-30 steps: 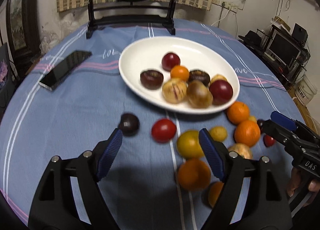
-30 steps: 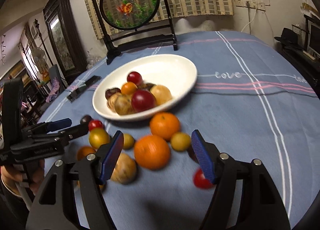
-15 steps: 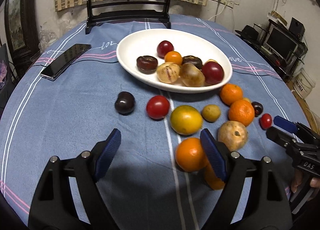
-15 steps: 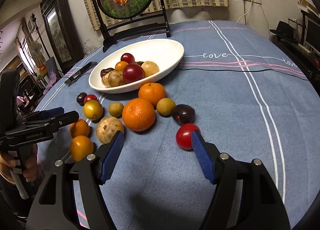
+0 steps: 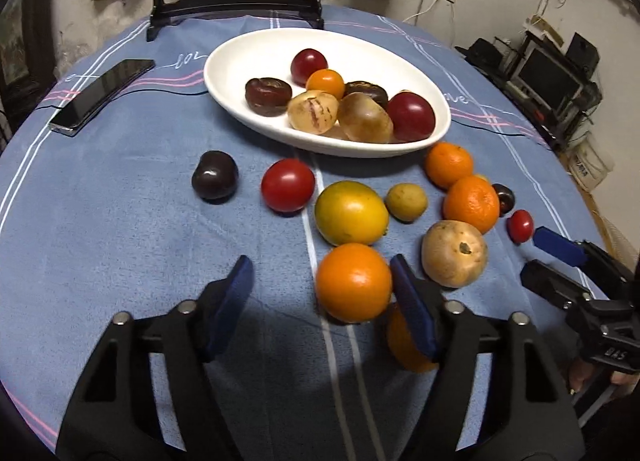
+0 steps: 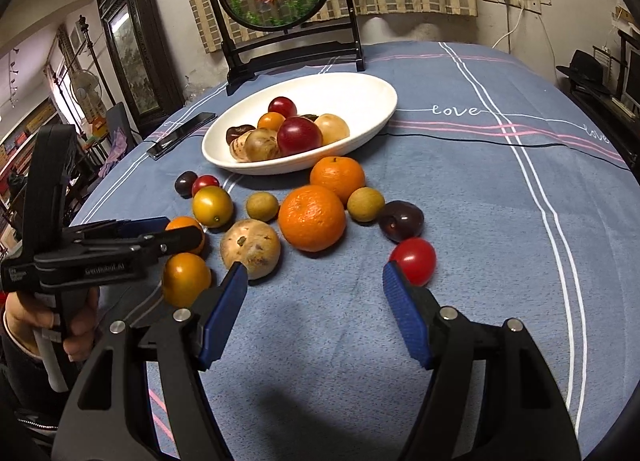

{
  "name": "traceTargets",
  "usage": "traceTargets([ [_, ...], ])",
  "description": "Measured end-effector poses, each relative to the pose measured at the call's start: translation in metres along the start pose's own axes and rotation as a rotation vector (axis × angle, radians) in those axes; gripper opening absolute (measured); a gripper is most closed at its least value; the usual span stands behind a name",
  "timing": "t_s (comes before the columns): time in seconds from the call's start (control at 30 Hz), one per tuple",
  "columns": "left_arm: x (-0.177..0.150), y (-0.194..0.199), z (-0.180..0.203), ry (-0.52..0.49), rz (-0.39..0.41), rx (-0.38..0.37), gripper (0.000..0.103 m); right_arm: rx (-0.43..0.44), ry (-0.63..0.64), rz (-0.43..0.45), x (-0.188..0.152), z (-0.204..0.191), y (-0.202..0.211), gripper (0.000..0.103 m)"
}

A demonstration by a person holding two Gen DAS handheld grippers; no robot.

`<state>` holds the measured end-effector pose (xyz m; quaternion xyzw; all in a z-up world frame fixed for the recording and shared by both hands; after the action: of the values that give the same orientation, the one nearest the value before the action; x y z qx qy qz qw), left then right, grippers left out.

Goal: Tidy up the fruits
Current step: 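Grasp an orange with the left tool while the right tool grasps a yellow-orange fruit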

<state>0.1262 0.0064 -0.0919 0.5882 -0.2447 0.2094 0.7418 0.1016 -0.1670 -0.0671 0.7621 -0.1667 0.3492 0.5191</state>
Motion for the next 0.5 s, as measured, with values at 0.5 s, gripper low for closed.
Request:
traceTargets([
  [0.5, -0.004, -0.005, 0.016, -0.056, -0.018, -0.012, 0.038, 0.026, 0.044, -0.019, -0.004, -0.016, -0.004, 0.071],
])
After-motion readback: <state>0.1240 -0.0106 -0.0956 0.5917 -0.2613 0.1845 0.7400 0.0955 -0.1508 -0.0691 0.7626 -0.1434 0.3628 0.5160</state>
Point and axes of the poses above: each gripper's, at about its wrist camera, not at the fingertips, and y roughly against the way its jaws point, z to its right, x to its top, the point moved 7 cm from there along -y, roughly the way its jaws point, and after that the axes turned 1 degree about z, right-handed, at the moved point
